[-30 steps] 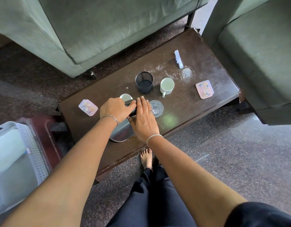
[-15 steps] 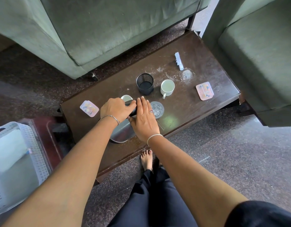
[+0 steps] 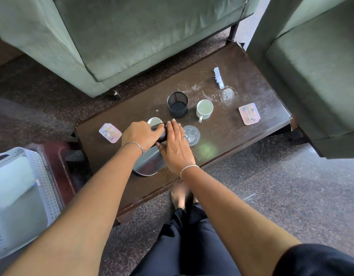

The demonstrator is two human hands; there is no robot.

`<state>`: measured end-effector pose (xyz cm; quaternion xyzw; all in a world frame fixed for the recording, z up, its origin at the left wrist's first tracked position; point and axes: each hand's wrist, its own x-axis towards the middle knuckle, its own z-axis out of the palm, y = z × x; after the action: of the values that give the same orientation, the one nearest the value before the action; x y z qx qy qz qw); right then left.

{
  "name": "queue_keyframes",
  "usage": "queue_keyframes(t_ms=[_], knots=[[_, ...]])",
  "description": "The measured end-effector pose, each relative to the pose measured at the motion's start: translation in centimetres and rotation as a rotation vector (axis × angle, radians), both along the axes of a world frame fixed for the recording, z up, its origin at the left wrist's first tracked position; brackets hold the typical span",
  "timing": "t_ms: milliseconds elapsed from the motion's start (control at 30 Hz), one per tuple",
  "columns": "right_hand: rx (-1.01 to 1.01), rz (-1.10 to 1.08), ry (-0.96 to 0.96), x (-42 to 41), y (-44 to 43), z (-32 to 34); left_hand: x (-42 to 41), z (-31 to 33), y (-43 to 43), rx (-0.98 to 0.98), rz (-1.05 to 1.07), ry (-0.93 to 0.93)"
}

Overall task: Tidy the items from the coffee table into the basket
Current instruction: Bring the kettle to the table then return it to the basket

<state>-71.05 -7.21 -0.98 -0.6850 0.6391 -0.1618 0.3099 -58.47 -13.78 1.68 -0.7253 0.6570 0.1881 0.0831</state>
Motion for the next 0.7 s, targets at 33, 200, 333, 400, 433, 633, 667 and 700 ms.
queue_keyframes(t_ms=[33, 200, 333, 400, 433, 633, 667, 700], knots=[[0.001, 0.006, 0.001, 0.0, 0.1, 0.0, 0.1, 0.0, 0.1, -0.005, -0.001, 0.006], [-0.007, 0.04, 0.026, -0.1, 0.4, 0.3, 0.7, 0.2, 0.8, -0.014, 0.031, 0.067], [-0.043, 0.086, 0.069, 0.0, 0.7, 1.1, 1.3, 0.5, 1.7, -0.021, 0.102, 0.133], [-0.066, 0.097, 0.069, 0.1, 1.0, 1.6, 1.7, 0.8, 2.3, -0.029, 0.128, 0.165], [-0.078, 0.106, 0.077, 0.1, 1.1, 1.9, 1.9, 0.9, 2.5, -0.031, 0.141, 0.182], [-0.143, 0.165, 0.096, 0.1, 2.2, 3.6, 2.7, 2.6, 4.5, -0.065, 0.204, 0.264], [-0.155, 0.177, 0.1, 0.1, 2.3, 3.9, 2.7, 2.9, 4.8, -0.076, 0.216, 0.275], [-0.171, 0.191, 0.1, 0.0, 2.4, 4.3, 2.8, 3.2, 5.2, -0.087, 0.232, 0.286]])
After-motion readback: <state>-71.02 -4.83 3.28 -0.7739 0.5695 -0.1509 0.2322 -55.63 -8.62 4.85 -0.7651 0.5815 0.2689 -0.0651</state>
